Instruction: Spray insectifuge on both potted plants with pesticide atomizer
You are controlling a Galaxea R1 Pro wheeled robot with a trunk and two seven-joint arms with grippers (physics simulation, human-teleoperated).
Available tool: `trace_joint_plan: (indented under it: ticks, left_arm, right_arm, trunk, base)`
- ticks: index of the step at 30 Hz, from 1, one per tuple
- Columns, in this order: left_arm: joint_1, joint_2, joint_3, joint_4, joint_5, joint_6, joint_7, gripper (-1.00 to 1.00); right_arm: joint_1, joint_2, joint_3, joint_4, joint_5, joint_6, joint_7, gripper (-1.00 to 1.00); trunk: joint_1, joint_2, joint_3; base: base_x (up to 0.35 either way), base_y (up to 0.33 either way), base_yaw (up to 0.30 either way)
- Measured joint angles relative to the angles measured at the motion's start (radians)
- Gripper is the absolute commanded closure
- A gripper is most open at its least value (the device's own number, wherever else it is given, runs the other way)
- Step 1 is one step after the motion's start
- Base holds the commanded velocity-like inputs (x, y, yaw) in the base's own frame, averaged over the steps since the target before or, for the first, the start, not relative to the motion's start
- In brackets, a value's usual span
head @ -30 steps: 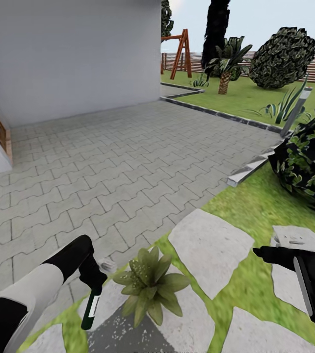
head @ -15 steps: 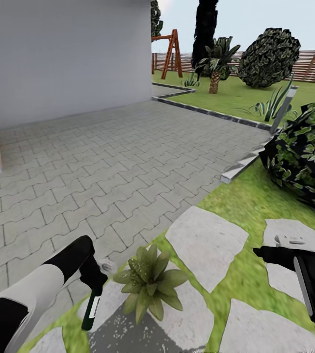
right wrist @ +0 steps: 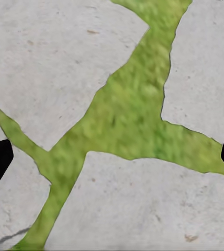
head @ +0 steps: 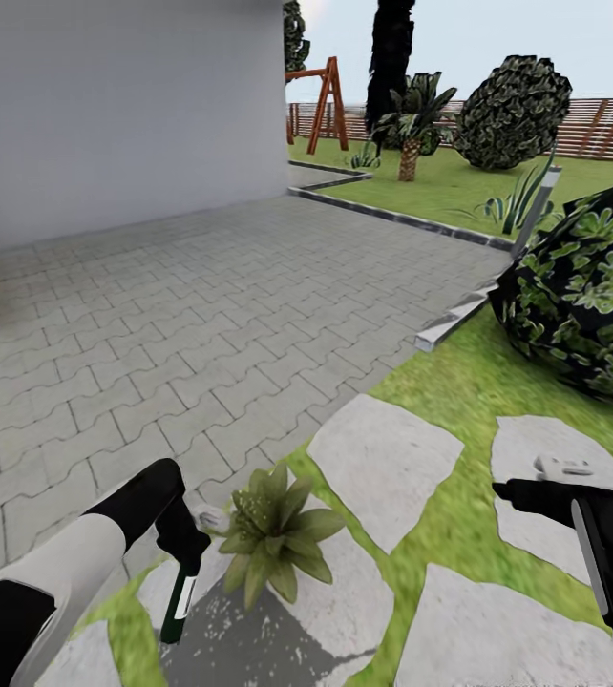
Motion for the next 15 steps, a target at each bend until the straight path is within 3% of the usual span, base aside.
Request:
trace_joint_plan:
  ticks: [7, 9, 15]
  left_arm:
    - [-0.009, 0.0, 0.005, -0.003, 0.004, 0.003, -0.003, 1.0]
    - [-0.013, -0.001, 0.027, -0.005, 0.005, 0.004, -0.004, 1.0]
    - [-0.015, -0.002, 0.051, -0.011, 0.004, 0.004, -0.003, 1.0]
  right_arm:
    - [0.0, 0.0, 0.0, 0.0, 0.0, 0.0, -0.001, -1.0]
    - [0.0, 0.0, 0.0, 0.0, 0.0, 0.0, -0.001, -1.0]
    - [0.0, 0.0, 0.001, 0.0, 0.003, 0.0, 0.001, -1.0]
  trunk:
    - [0.0, 0.0, 0.0]
    - [0.0, 0.0, 0.0]
    - [-0.001, 0.0, 0.0]
  base:
    - [-0.145, -0.085, 0.242]
    - [-0.019, -0.01, 0.245]
    - [0.031, -0.031, 0.081]
